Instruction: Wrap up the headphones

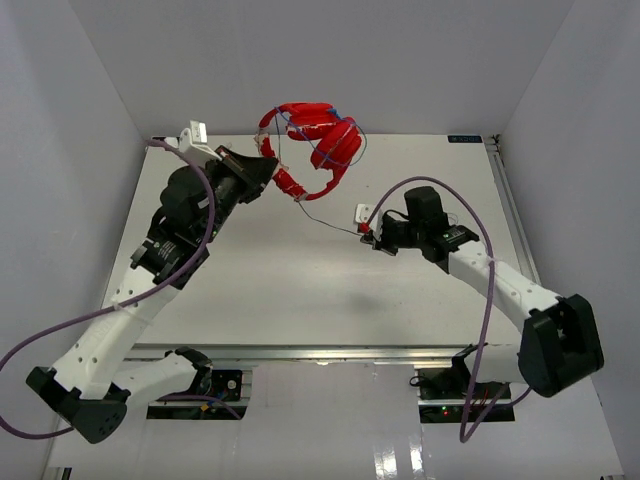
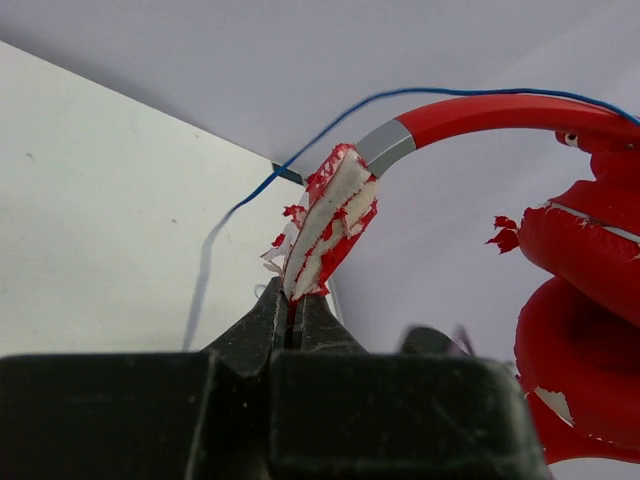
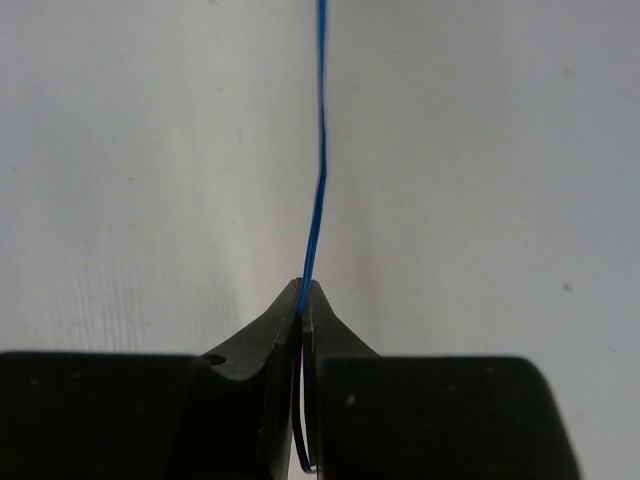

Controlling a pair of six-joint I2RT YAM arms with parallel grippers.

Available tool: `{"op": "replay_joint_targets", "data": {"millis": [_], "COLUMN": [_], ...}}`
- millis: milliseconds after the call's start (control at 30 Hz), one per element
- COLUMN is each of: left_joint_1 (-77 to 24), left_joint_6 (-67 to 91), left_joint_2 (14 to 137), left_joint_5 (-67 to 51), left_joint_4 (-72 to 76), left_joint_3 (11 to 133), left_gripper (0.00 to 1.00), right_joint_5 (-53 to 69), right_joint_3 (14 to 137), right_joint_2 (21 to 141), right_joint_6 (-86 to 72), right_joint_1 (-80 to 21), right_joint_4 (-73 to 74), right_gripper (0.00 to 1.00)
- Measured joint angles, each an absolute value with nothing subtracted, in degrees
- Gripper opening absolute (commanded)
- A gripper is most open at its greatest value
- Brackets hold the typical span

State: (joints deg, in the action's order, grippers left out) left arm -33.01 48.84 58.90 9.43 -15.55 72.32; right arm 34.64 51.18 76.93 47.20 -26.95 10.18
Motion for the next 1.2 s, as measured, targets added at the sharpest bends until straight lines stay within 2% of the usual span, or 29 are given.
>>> {"op": "replay_joint_targets", "data": {"millis": [167, 300, 533, 700, 900, 1200], "left_joint_1": [-33.0, -32.8, -32.1, -30.7, -29.5, -29.3], "left_joint_6": [48.1, 46.1, 39.5, 35.6, 33.4, 32.4], "left_joint_2": [66.1, 72.8, 78.6, 78.4, 78.9, 90.6], "left_joint_5": [17.2, 21.1, 23.7, 23.1, 22.9, 21.2], "left_joint_4": [-10.6, -7.9, -9.2, -9.5, -9.2, -9.1], "left_joint_3": [71.6, 71.6, 70.7, 70.5, 68.9, 71.1], "left_gripper": [0.0, 0.0, 0.0, 0.0, 0.0, 0.0], "right_joint_5": [16.2, 4.1, -10.5, -13.8, -11.5, -6.7], "right_joint_3": [51.2, 54.6, 60.9, 61.0, 64.0, 69.1], "right_joint_2": [67.4, 66.2, 66.4, 65.7, 65.3, 64.1], "right_joint_6": [50.5, 54.5, 58.8, 60.3, 60.4, 60.4], "right_joint_1": [-36.0, -42.8, -43.5, -43.5, -43.5, -43.4], "right_joint_4": [10.7, 13.8, 14.8, 15.0, 20.0, 23.5], "right_gripper": [0.08, 0.08, 0.08, 0.08, 0.08, 0.08]}}
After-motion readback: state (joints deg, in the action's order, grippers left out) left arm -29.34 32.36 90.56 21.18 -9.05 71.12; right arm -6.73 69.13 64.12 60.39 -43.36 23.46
